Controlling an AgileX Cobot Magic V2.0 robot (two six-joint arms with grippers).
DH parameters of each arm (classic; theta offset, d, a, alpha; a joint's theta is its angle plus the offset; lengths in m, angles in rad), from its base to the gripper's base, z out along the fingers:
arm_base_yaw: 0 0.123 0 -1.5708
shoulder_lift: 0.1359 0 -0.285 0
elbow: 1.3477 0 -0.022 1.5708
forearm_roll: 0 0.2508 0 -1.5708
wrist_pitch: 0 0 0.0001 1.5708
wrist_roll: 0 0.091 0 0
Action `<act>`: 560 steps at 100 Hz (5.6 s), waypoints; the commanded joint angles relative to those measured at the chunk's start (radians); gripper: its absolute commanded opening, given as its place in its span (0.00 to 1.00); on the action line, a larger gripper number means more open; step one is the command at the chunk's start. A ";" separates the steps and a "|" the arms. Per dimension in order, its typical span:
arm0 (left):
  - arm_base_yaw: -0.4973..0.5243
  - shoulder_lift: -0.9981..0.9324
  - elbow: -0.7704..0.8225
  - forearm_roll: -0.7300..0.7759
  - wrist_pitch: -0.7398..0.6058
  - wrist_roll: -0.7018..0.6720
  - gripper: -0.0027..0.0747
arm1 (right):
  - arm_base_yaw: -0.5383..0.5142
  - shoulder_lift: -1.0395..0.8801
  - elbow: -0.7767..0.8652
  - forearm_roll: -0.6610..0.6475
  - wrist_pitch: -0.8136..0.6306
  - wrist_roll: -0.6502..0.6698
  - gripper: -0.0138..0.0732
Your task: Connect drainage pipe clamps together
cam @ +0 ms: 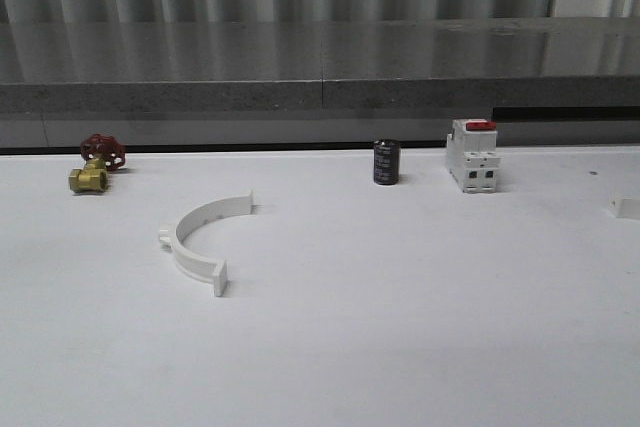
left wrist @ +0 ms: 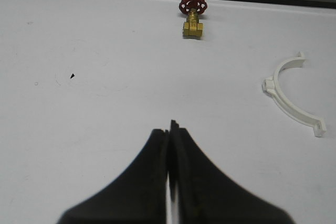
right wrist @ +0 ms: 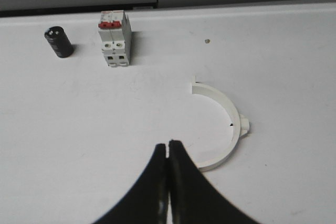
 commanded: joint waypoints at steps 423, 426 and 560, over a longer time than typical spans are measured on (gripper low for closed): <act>0.002 0.005 -0.024 0.003 -0.068 -0.001 0.01 | 0.496 1.035 -0.841 -0.363 0.386 0.837 0.27; 0.002 0.005 -0.024 0.003 -0.068 -0.001 0.01 | 0.506 1.044 -0.857 -0.364 0.391 0.846 0.27; 0.002 0.005 -0.024 0.003 -0.068 -0.001 0.01 | 0.650 1.301 -1.147 -0.280 0.449 0.902 0.27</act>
